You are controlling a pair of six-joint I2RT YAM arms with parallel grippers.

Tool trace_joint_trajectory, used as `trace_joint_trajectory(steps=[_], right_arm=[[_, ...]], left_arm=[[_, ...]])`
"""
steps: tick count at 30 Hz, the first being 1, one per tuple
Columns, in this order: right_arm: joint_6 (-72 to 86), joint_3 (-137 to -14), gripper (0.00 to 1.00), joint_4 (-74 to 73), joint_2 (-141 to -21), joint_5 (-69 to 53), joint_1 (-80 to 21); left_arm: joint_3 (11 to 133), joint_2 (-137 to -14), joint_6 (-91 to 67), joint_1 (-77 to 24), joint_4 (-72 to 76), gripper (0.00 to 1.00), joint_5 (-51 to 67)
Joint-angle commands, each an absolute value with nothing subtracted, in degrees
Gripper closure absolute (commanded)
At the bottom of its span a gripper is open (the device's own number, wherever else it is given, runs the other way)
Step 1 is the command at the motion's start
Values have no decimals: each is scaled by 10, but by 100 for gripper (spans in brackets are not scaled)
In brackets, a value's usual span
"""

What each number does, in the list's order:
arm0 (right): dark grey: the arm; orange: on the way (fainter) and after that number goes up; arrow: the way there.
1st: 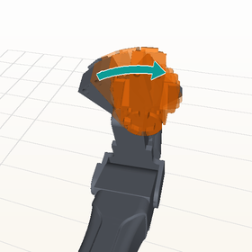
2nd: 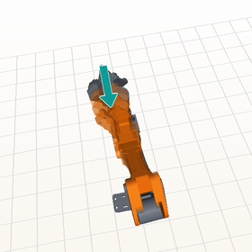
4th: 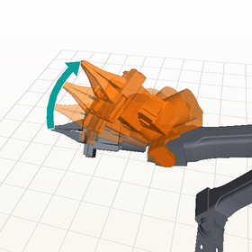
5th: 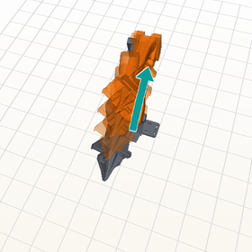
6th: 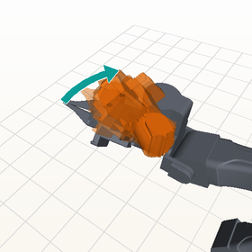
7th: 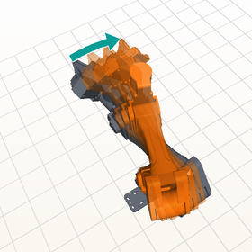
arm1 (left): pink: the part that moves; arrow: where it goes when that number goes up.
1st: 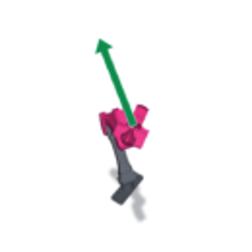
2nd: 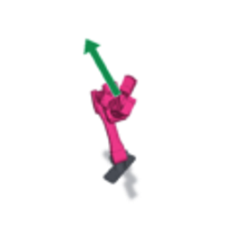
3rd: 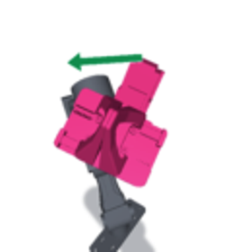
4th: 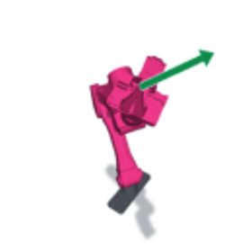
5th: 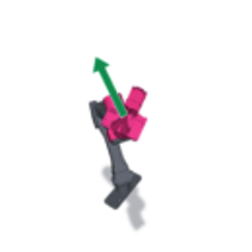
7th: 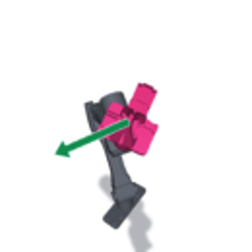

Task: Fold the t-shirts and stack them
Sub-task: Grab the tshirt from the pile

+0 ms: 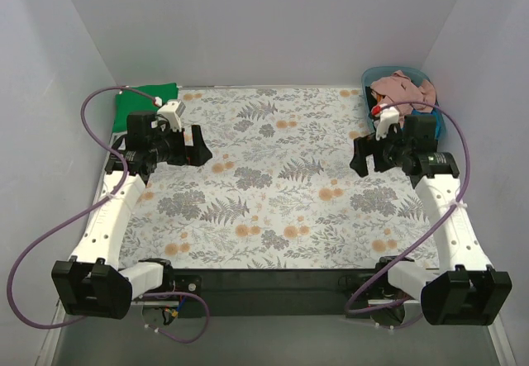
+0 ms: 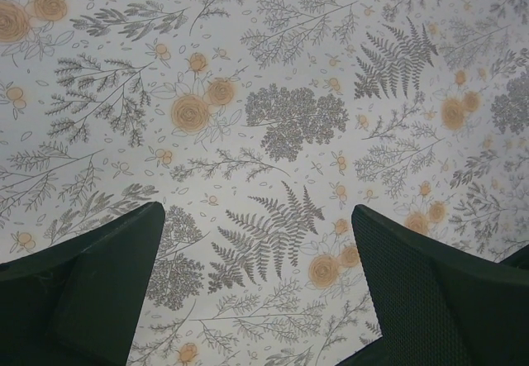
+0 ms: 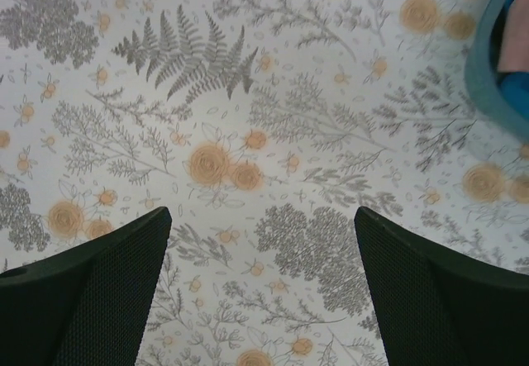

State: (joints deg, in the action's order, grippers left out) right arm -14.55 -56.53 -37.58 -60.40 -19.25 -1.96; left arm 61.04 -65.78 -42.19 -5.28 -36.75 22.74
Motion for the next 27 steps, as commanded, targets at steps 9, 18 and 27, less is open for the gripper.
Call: trace_joint_trajectory(steps=[9,18,27], right_arm=[[-168,-877,2,-350,-830,-185,71],[-143,-1099,2,-316,-1100,-146,132],[-126,-1274,2,-250,-1313,-159,140]], left_arm=[[700,-709,-436,-53,-403,3,286],[696,-725,-435,-53,-397,2,289],[695,-747,-415,-53,-413,2,266]])
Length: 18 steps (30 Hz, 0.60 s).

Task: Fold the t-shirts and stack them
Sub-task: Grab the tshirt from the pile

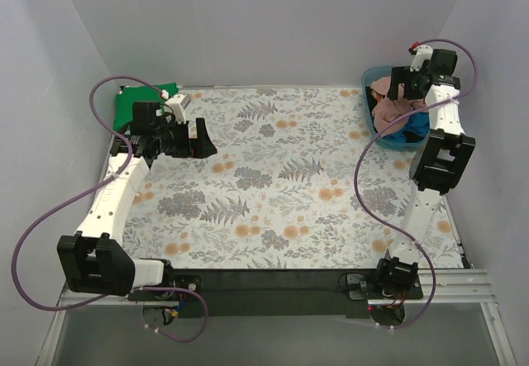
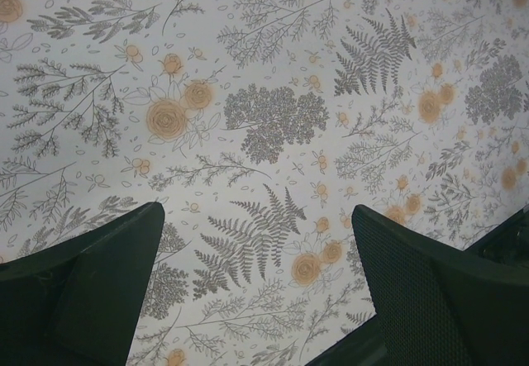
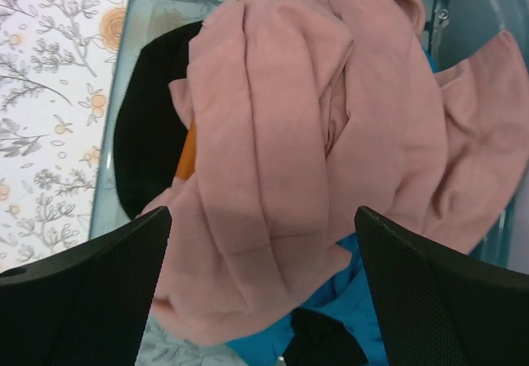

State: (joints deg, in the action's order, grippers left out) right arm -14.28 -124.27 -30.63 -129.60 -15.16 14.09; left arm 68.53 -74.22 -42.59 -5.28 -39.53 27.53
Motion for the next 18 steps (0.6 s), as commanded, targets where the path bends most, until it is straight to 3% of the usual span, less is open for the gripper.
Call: trace_joint_trajectory(steps=[1,4,6,8,9,11,13,14,18], right_arm=[[-126,-1274,2,-242,-1321,-159,140],[-127,-1278,2,-237,-1350,-167,141],[-128,-1269,7,-238,-1356,-166,140],[-136,-1264,22,-237,-1357,-157,140],[-136,-1262,38,-238,-1355,-153,141],[-136,-1258,56,-236,-1334,-152,141],[-134,-1244,65,-229,-1297,-155,141],[-134,-1236,66,-223,-1282,-154,141],[-133,-1202,93,-192,-1203,-135,141]], left_arm=[[695,-749,-415,-53,-415,2,266],[707,-755,-414,-53,-422,2,262],[709,-758,-414,-53,-425,2,258],[713,-759,-415,-53,-428,2,257],[715,-759,-415,-53,-430,2,254],[718,-757,-417,-53,-429,2,255],[717,-756,-420,-53,-425,2,259],[719,-756,-421,-53,-425,2,262],[724,-754,-422,-53,-428,2,272]])
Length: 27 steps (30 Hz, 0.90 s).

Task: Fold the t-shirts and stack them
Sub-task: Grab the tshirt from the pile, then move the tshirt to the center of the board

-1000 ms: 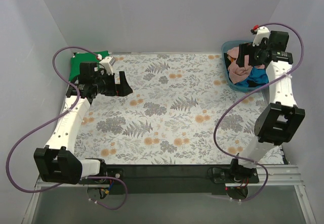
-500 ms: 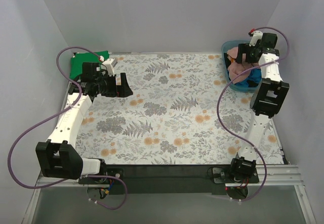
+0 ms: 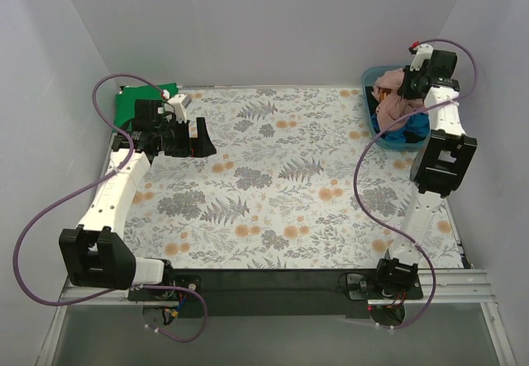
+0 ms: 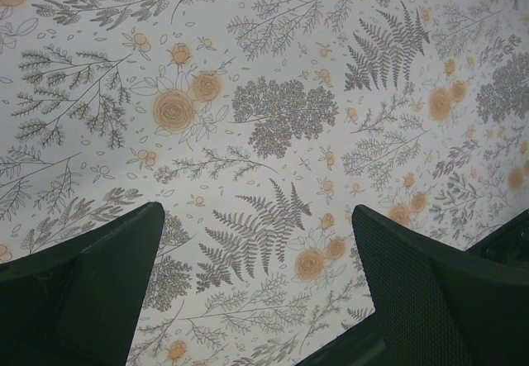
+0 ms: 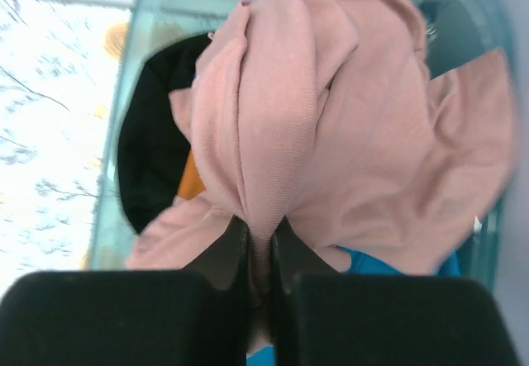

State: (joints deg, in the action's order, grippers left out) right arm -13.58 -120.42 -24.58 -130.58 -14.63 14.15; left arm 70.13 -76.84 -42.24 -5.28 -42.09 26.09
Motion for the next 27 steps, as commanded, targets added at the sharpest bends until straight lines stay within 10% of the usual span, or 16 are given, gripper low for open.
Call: trace_joint_trajectory(steps=[1,27], right_arm=[[-134,-1193,97,-181,-1175,-131,141],[15,-1157,99,-6,-828,-388,97]], left_arm=[[725,-751,-421,-53,-428,2,272],[761,-728,-447,-52,-434,2,271]])
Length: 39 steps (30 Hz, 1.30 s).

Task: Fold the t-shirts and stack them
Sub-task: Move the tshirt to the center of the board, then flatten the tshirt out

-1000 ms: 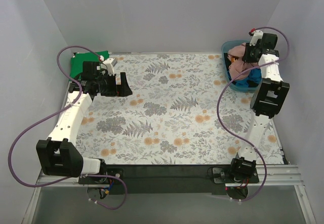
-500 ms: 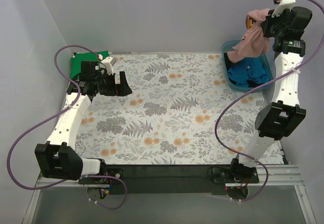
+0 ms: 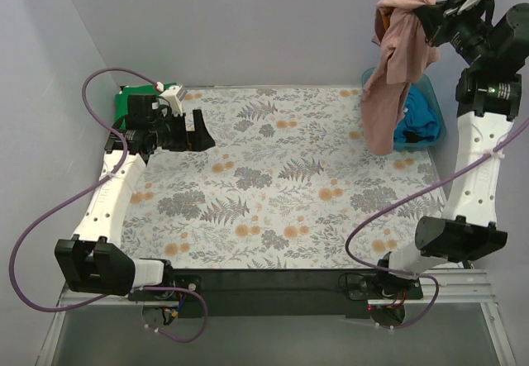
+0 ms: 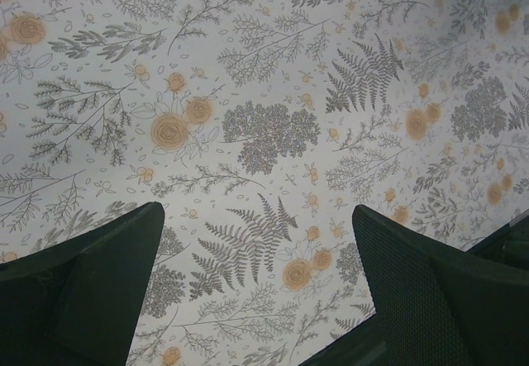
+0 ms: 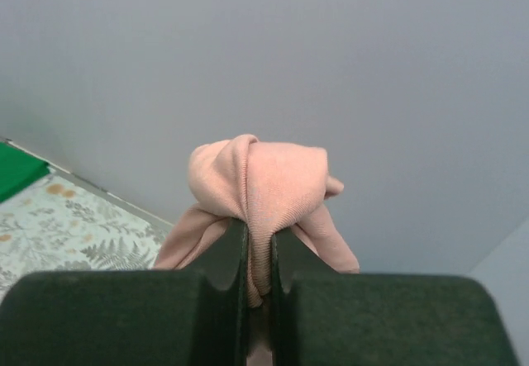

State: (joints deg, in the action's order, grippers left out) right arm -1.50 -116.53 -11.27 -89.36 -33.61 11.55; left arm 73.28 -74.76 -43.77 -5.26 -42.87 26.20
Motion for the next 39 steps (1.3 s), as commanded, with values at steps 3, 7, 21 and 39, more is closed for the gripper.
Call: trace_joint_trajectory(steps=[3,7,21,39], right_arm=[[2,-1099,99,25,-781,-410,67],[-48,-987,99,26,-716,-418,1],[-202,-702,2,-222,-655,-256,-274],[-217,-563,35,-407,-856,-366,-63]], left_arm=[[774,-728,-450,-51,-436,2,270],[782,-724,-454,-46,-432,2,279],[790,-735,-358,-43,-461,2,379],[668,-857,-195,-390,-316,26,276]])
